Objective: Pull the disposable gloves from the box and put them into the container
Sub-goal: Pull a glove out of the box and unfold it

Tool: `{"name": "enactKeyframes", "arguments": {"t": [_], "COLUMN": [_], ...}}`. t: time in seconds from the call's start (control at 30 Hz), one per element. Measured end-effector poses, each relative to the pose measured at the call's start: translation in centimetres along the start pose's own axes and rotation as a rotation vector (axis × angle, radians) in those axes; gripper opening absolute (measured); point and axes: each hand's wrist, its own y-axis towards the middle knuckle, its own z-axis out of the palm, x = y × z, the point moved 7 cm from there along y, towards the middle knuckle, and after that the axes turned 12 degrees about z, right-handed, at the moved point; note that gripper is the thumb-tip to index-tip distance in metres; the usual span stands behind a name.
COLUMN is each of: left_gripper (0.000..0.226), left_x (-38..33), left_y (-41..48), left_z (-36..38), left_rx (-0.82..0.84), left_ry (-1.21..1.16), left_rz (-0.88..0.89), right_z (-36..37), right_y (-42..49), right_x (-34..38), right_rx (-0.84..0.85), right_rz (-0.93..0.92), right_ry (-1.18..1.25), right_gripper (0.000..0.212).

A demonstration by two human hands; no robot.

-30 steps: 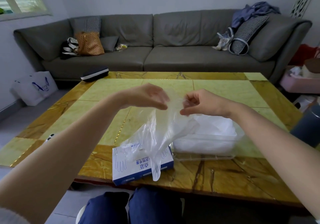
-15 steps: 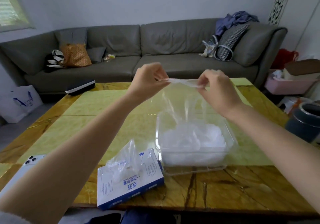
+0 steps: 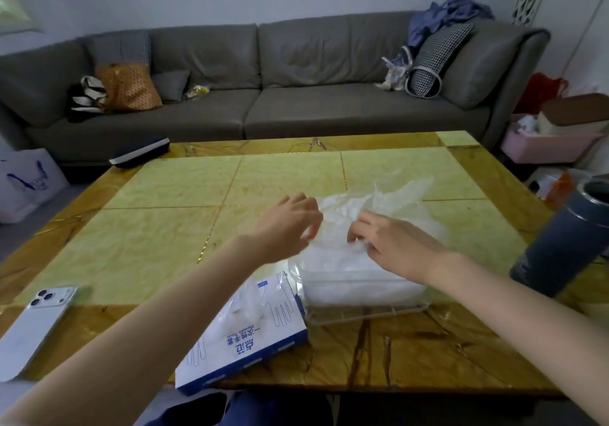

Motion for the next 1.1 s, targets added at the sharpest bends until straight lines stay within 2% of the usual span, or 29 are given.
{"name": "enactKeyframes", "arguments": {"t": [0.17,0.27,0.3,0.33,0.4,0.47,0.53,0.6,0.7,0.87,1.1], "left_gripper": [0.024,0.028,0.028,0.027,0.025,0.028,0.028,0.034,0.050,0.044,0.045], "left_x": [-0.7,-0.6,-0.6,-0.6,-0.8,-1.0,-1.4,-2.1,-1.9,-1.0,-0.5], "left_y": [1.4,2.0,2.3,2.7,3.8,4.6,4.9,4.8,4.1,3.8,3.5], "left_z": [4.1,5.4,5.7,5.7,5.0,4.5,5.6,7.9,10.5,11.8,12.4], "left_rx": [0.222,0.350,0.375,0.374,0.289,0.181,0.211,0.387,0.645,0.712,0.779], "left_ry": [0.233,0.320,0.340,0.348,0.291,0.131,-0.048,-0.133,-0.107,-0.136,-0.207], "left_rz": [0.042,0.060,0.060,0.044,-0.025,-0.116,-0.172,-0.173,-0.173,-0.206,-0.202], "right_z": [4.2,5.6,5.5,5.0,3.1,2.2,3.5,5.6,7.8,9.8,10.1], "right_y": [1.5,1.2,1.2,1.5,2.2,2.6,2.6,2.7,3.1,3.8,3.3], "right_x": [-1.6,-2.0,-2.1,-2.4,-3.6,-4.8,-5.4,-5.9,-6.4,-7.6,-7.7], "right_rx": [0.346,0.616,0.631,0.570,0.315,0.126,0.182,0.309,0.427,0.573,0.683], "right_rz": [0.214,0.277,0.290,0.294,0.332,0.324,0.305,0.291,0.272,0.290,0.330], "right_ry": [0.138,0.224,0.258,0.309,0.431,0.364,0.196,0.027,-0.097,-0.232,-0.245], "right_gripper": [0.026,0.046,0.053,0.055,0.037,0.016,0.011,0.017,0.030,0.044,0.043]}}
